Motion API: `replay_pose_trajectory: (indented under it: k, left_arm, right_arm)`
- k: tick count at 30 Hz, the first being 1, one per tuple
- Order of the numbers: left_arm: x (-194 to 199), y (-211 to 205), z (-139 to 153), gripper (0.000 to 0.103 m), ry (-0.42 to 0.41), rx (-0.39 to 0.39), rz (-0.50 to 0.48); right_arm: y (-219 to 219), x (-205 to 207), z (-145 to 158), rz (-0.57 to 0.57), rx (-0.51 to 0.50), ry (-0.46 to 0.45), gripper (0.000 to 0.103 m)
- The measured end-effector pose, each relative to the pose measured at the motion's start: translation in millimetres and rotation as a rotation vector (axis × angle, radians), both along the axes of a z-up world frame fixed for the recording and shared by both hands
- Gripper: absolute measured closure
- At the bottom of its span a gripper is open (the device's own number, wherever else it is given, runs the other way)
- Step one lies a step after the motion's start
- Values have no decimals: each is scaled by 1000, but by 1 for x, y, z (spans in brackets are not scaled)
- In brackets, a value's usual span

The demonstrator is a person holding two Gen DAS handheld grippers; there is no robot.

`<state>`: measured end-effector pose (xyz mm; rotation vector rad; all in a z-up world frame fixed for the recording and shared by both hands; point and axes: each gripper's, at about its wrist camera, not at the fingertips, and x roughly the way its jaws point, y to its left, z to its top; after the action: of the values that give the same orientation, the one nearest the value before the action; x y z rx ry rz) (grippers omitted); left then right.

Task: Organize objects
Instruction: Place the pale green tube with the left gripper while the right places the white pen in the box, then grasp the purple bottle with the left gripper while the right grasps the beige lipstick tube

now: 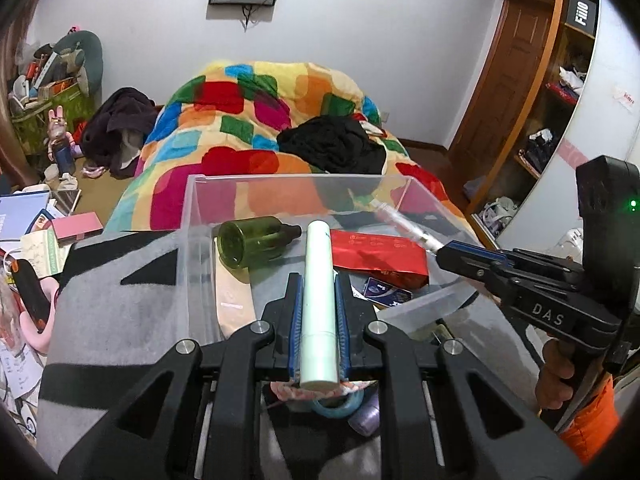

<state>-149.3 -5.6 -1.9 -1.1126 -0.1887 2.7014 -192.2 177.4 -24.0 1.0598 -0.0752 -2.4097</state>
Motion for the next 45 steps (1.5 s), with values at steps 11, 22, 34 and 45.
replay_pose_trajectory:
  k: [11,22,34,45]
  left_arm:
    - [-8,5,-7,88,-28,-29,-39]
    - [24,5,17,66,63,-59,-28]
    - [63,27,-3,52,27,-50,-119]
    - [64,50,-39,52,-67,-53,-185]
  right_arm:
    - [-12,-1,-5,41,59,-13,92]
    - [0,34,15,33,60,62,80]
    - [27,76,-8,-10,85,31,71]
    - [29,76,-38,-26,46,-68,62]
